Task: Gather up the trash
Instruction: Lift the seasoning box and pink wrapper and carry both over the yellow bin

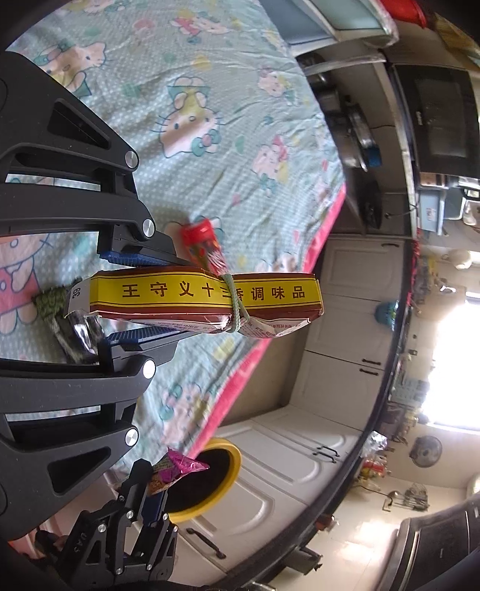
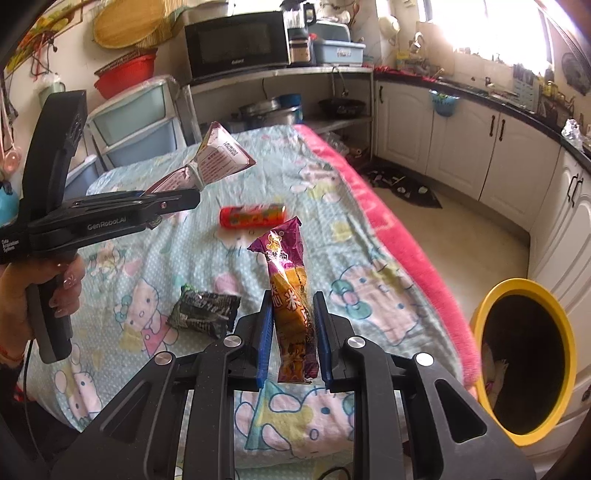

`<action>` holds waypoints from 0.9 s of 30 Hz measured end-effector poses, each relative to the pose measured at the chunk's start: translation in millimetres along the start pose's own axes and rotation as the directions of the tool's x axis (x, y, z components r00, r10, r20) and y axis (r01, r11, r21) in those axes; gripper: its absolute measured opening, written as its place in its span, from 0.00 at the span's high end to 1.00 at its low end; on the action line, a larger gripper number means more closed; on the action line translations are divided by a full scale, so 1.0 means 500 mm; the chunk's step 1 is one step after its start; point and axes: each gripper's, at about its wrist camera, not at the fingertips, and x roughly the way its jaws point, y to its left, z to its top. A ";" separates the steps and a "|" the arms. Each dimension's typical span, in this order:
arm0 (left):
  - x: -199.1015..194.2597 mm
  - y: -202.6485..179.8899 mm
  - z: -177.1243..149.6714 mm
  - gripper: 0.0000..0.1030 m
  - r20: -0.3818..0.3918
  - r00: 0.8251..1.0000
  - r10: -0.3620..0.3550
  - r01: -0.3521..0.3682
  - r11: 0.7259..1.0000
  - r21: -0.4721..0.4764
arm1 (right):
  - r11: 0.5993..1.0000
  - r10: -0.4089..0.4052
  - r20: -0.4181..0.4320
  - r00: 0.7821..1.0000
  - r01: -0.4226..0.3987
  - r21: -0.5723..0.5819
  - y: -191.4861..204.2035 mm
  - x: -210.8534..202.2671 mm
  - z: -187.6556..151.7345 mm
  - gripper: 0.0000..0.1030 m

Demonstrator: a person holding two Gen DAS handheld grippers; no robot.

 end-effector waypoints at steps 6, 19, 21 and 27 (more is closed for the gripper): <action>-0.030 -0.037 0.033 0.80 0.048 0.998 -0.031 0.030 0.999 0.016 | 0.999 -0.038 0.058 0.998 0.036 0.023 -0.025 -0.057 0.015 0.80; -0.045 -0.145 0.082 0.80 0.098 0.988 -0.118 0.110 0.990 0.083 | 0.987 -0.136 0.153 0.979 0.120 0.108 -0.114 -0.150 0.032 0.80; -0.041 -0.163 0.089 0.80 0.097 0.986 -0.134 0.125 0.988 0.094 | 0.984 -0.152 0.166 0.974 0.133 0.121 -0.123 -0.164 0.031 0.80; -0.037 -0.220 0.111 0.80 0.103 0.979 -0.175 0.160 0.978 0.134 | 0.970 -0.205 0.200 0.958 0.172 0.171 -0.164 -0.201 0.029 0.80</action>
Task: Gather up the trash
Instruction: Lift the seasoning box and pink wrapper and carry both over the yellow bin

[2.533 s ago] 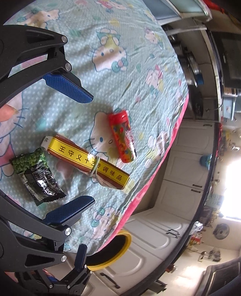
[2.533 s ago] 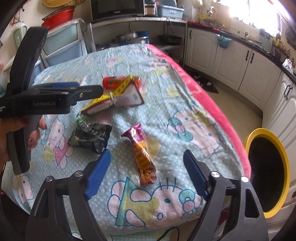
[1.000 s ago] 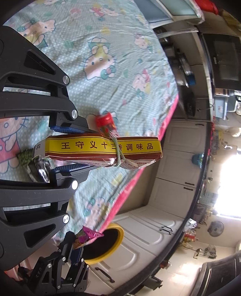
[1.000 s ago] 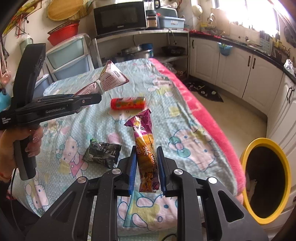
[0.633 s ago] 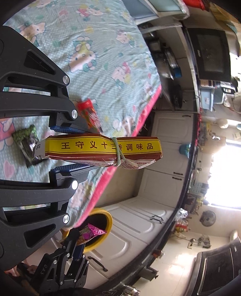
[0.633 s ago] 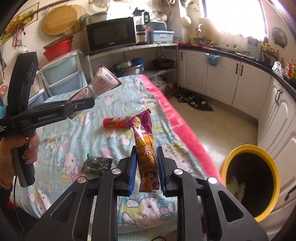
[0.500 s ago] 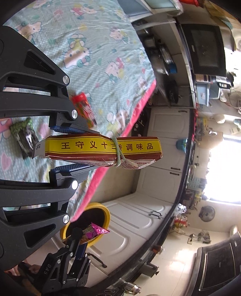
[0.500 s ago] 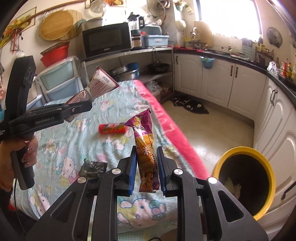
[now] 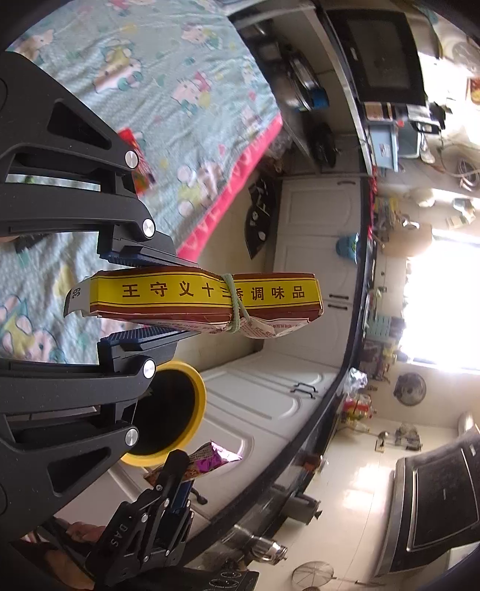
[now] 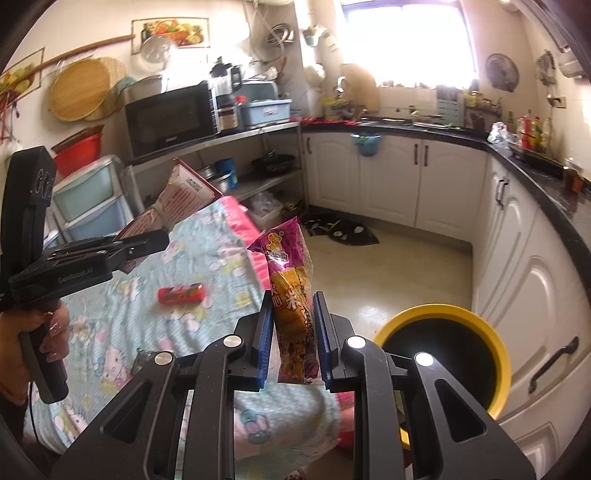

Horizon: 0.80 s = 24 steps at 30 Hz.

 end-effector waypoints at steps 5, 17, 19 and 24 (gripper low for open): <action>0.013 -0.042 0.023 0.80 0.008 0.999 -0.036 0.036 0.999 0.031 | 0.999 -0.037 0.029 0.999 0.036 0.036 -0.037 -0.019 0.007 0.80; 0.097 -0.158 0.037 0.80 -0.038 0.990 -0.138 0.141 0.984 0.106 | 0.980 -0.175 0.063 0.983 0.167 0.111 -0.139 -0.056 0.003 0.80; 0.113 -0.173 0.037 0.80 -0.048 0.987 -0.154 0.158 0.981 0.115 | 0.974 -0.194 0.060 0.979 0.185 0.128 -0.154 -0.057 -0.003 0.80; 0.162 -0.216 0.034 0.80 -0.085 0.978 -0.190 0.200 0.971 0.132 | 0.957 -0.236 0.042 0.971 0.224 0.184 -0.211 -0.053 -0.022 0.80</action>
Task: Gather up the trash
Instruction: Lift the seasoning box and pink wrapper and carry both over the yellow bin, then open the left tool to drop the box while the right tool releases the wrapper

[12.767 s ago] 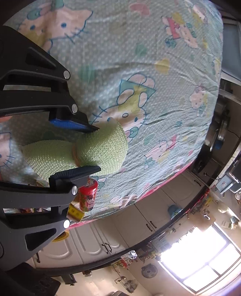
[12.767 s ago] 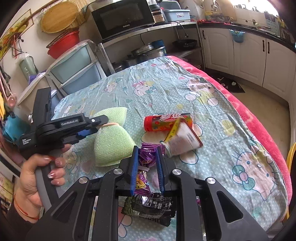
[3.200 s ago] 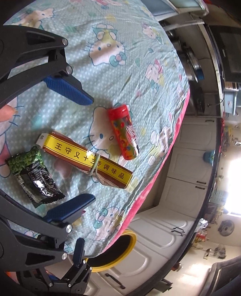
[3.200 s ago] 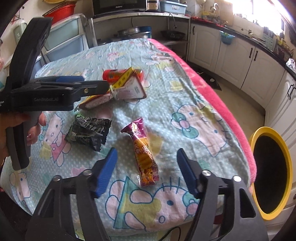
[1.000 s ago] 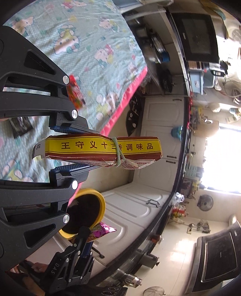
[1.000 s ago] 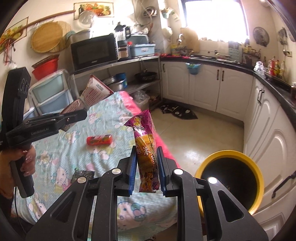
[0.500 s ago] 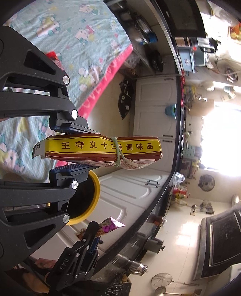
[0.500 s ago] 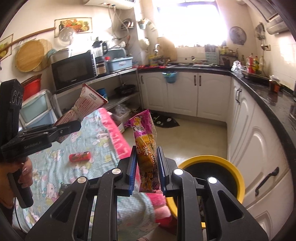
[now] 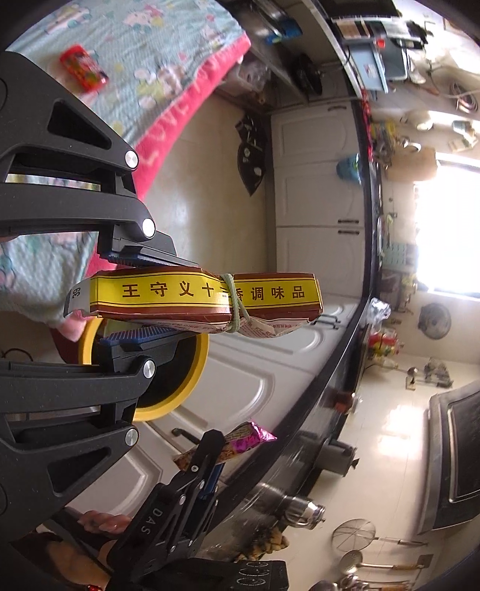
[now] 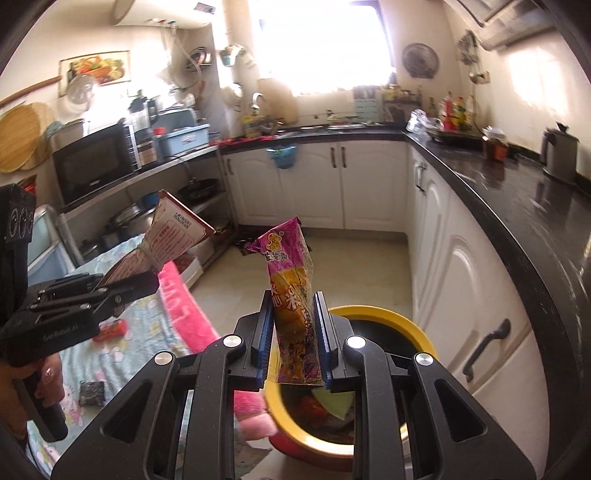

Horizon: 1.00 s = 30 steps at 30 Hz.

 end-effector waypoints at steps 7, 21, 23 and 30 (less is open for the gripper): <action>0.064 -0.037 0.006 0.80 -0.039 0.998 -0.047 0.048 0.999 0.024 | 0.998 -0.039 -0.008 0.999 0.040 0.054 -0.051 0.014 -0.014 0.80; 0.177 -0.086 -0.002 0.80 -0.128 0.986 -0.103 0.108 0.994 0.035 | 0.986 -0.134 -0.045 0.990 0.138 0.098 -0.108 0.054 -0.046 0.79; 0.193 -0.091 -0.004 0.80 -0.143 0.984 -0.104 0.111 0.993 0.043 | 0.984 -0.138 -0.057 0.989 0.144 0.107 -0.117 0.064 -0.053 0.79; 0.249 -0.091 -0.031 0.80 -0.204 0.974 -0.098 0.109 0.993 0.043 | 0.979 -0.147 -0.114 0.983 0.160 0.122 -0.139 0.108 -0.078 0.79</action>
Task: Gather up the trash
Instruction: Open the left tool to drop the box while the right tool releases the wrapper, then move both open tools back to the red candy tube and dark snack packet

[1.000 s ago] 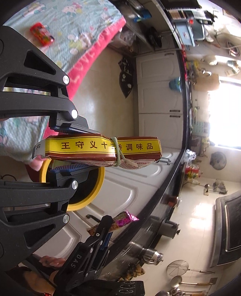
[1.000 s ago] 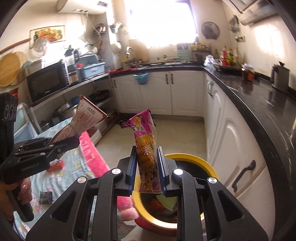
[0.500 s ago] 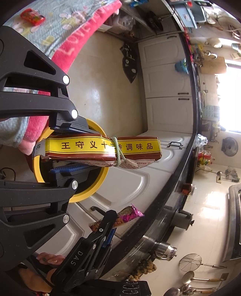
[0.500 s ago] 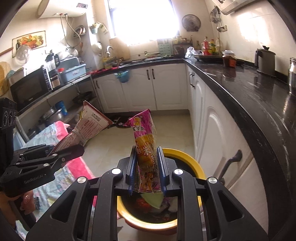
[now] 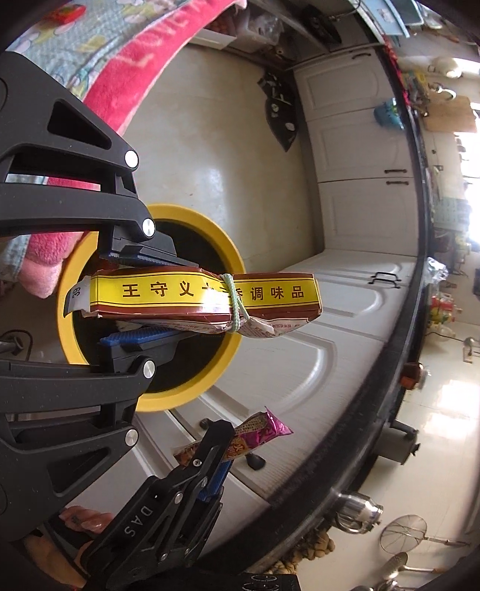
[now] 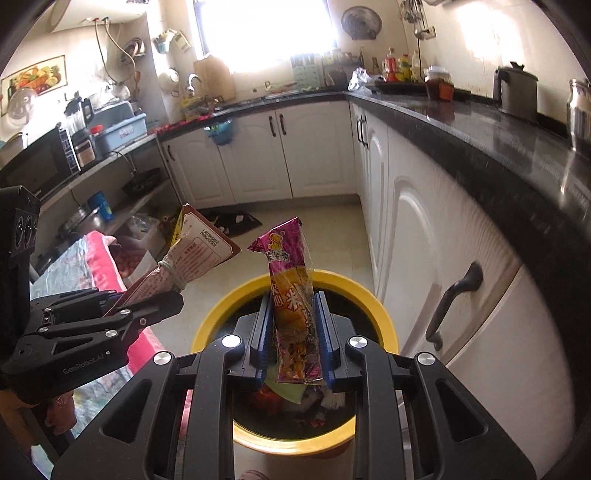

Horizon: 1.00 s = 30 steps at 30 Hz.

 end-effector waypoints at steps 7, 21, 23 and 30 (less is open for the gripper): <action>0.055 0.016 -0.019 0.79 -0.050 0.999 -0.009 0.007 0.999 -0.031 | 1.000 -0.016 -0.076 0.997 0.016 -0.005 -0.013 0.066 -0.027 0.78; 0.028 0.117 -0.043 0.42 -0.040 0.997 0.067 -0.072 0.987 -0.145 | 1.000 -0.011 -0.141 0.990 0.015 0.028 -0.023 0.117 -0.060 0.57; -0.004 0.144 -0.051 0.37 -0.019 0.995 0.098 -0.100 0.982 -0.163 | 1.000 0.015 -0.146 0.989 -0.014 0.007 0.003 0.114 -0.062 0.57; -0.108 0.220 -0.077 0.23 0.038 0.979 0.202 -0.190 0.960 -0.206 | 0.988 0.124 -0.126 0.984 -0.135 -0.080 0.114 0.073 -0.059 0.54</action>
